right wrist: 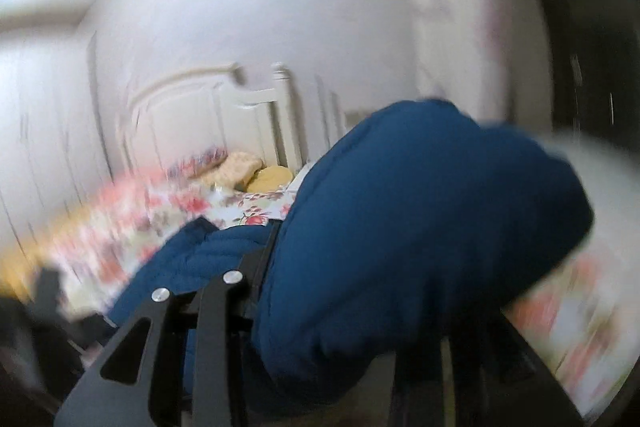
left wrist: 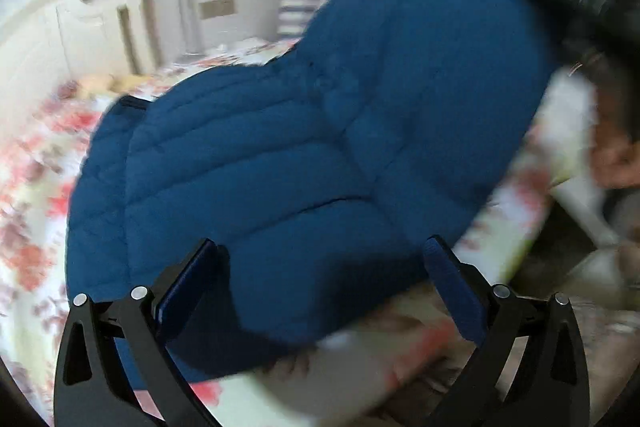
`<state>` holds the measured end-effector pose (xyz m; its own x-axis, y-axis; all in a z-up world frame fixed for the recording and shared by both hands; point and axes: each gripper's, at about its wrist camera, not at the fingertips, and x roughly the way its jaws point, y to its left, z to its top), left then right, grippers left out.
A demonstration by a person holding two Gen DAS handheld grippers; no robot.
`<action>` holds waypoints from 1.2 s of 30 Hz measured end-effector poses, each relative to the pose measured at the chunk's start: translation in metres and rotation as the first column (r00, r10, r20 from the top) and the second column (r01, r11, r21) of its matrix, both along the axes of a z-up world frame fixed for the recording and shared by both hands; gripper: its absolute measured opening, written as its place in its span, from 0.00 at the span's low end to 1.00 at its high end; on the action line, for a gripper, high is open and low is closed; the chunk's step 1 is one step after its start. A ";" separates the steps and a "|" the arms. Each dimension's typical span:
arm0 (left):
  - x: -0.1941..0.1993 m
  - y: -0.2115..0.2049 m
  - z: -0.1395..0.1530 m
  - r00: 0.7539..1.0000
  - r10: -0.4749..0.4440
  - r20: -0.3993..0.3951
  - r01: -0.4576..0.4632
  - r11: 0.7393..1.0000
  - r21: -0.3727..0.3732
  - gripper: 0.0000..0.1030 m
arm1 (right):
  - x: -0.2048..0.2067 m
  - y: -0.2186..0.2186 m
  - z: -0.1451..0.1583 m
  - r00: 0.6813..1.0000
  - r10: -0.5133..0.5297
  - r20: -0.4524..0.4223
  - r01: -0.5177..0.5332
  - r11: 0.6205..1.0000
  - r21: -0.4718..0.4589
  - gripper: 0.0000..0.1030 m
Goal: Fold large clothes
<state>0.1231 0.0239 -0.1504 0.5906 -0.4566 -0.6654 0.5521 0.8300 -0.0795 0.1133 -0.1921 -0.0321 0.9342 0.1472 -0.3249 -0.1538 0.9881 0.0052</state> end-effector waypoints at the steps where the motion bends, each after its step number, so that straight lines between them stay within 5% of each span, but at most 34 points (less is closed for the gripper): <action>1: 0.001 0.017 0.007 1.000 0.025 -0.003 -0.025 0.998 -0.057 0.96 | 0.003 0.028 0.004 1.000 0.018 0.017 -0.016 0.995 -0.101 0.32; 3: 0.016 0.079 0.030 0.991 0.132 -0.039 -0.137 0.959 -0.248 0.96 | 0.008 0.083 0.003 0.997 0.067 0.036 -0.054 0.956 -0.290 0.32; 5: 0.035 0.134 0.039 0.975 0.185 -0.122 -0.220 0.882 -0.417 0.96 | 0.011 0.140 -0.013 0.991 0.129 0.030 -0.099 0.869 -0.485 0.32; 7: 0.052 0.172 0.039 0.966 0.161 -0.205 -0.249 0.801 -0.544 0.96 | 0.008 0.190 -0.045 0.982 0.186 -0.015 -0.147 0.725 -0.673 0.33; 9: 0.074 0.196 0.031 0.954 0.082 -0.290 -0.256 0.725 -0.639 0.96 | 0.006 0.236 -0.101 0.966 0.229 -0.118 -0.220 0.494 -0.841 0.37; 11: 0.094 0.201 0.018 0.929 0.032 -0.369 -0.285 0.699 -0.655 0.96 | 0.002 0.254 -0.137 0.964 0.248 -0.096 -0.184 0.363 -0.914 0.39; 12: 0.101 0.199 0.012 0.916 0.029 -0.400 -0.304 0.701 -0.645 0.96 | 0.002 0.257 -0.146 0.967 0.244 -0.075 -0.158 0.345 -0.925 0.40; 15: 0.116 0.185 -0.003 0.896 0.009 -0.444 -0.308 0.733 -0.607 0.96 | 0.004 0.249 -0.136 0.965 0.247 -0.087 -0.184 0.403 -0.896 0.39; 22: 0.155 0.139 0.012 0.906 -0.042 -0.421 -0.201 0.834 -0.514 0.96 | -0.004 0.240 -0.140 0.958 0.287 -0.026 -0.141 0.389 -0.910 0.37; 27: 0.195 0.104 0.027 0.895 -0.028 -0.445 -0.152 0.920 -0.362 0.96 | -0.011 0.233 -0.148 0.953 0.302 0.008 -0.112 0.378 -0.919 0.37; 30: 0.210 0.088 0.025 0.877 0.057 -0.478 -0.185 0.957 -0.226 0.87 | -0.015 0.226 -0.147 0.948 0.317 0.011 -0.122 0.397 -0.910 0.52; 33: 0.205 0.091 0.022 0.881 0.055 -0.469 -0.201 0.942 -0.268 0.65 | -0.030 0.197 -0.127 0.945 0.326 -0.006 -0.192 0.542 -0.818 0.83; 36: 0.196 0.099 0.023 0.901 0.050 -0.430 -0.190 0.938 -0.289 0.56 | -0.044 0.145 -0.110 0.960 0.281 -0.011 -0.215 0.708 -0.673 0.86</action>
<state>0.3193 0.1226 -0.1276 0.3598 -0.6266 -0.6913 0.3089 0.7791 -0.5455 0.0689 -0.0469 -0.1420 0.9236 0.1562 -0.3501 -0.3613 0.6598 -0.6589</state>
